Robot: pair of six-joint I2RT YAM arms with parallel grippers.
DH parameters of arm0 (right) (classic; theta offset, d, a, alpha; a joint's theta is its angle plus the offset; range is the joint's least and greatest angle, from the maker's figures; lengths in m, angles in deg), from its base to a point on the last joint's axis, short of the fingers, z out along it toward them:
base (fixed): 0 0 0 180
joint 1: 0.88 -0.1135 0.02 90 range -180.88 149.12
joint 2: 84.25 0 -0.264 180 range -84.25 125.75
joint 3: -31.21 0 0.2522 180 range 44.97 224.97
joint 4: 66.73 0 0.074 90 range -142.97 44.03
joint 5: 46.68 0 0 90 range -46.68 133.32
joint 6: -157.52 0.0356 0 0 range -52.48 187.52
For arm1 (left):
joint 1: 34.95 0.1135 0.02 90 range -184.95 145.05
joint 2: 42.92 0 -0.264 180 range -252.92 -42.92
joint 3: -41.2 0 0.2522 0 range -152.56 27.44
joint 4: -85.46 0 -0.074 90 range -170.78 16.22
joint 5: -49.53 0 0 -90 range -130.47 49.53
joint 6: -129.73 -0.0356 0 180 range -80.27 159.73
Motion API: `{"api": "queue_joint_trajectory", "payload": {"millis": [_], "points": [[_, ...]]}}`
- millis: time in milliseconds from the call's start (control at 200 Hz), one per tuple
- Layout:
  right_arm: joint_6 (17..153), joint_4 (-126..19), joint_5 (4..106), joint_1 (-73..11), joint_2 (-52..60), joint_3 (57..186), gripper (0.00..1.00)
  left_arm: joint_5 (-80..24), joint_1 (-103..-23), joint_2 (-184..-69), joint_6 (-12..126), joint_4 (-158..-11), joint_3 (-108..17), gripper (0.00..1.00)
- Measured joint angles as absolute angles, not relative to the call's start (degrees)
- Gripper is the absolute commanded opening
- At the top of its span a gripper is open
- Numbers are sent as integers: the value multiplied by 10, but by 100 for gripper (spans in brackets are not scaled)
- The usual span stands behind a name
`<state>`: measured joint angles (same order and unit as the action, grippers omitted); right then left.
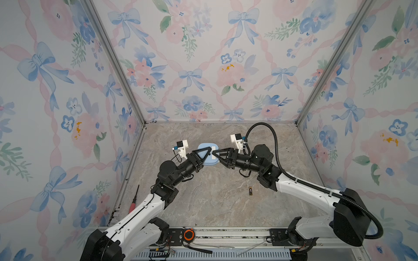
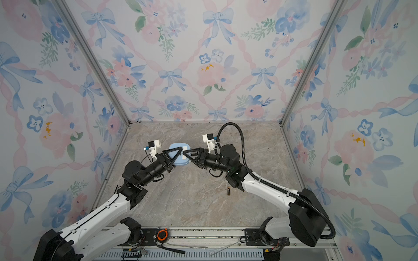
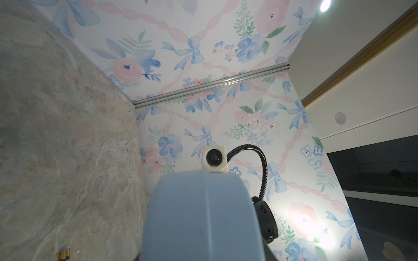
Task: Insert the battery into the alarm
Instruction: Adjust the alarm at the center of the board.
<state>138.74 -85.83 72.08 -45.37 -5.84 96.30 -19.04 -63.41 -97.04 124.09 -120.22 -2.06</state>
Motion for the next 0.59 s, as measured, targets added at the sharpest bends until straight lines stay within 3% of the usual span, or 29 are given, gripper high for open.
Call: {"api": "queue_joint_trajectory", "payload": {"millis": [95,245,350,410,595], "points": [[1396,-861,721,-453,-58,963,38,-190,-634,-971,1243,-1210,-21,35],[1398,-865,720,-453,-59,963,31,-191,-634,-971,1244,-1212,-21,77],[1394,-861,716,-452,-59,959,29,-193,-634,-970,1234,-1200,-21,92],[1391,-857,713,-448,-61,956,28,-196,-634,-968,1219,-1185,-24,98],[1384,-829,710,-427,-95,935,27,-197,-621,-953,1179,-1120,-58,98]]}}
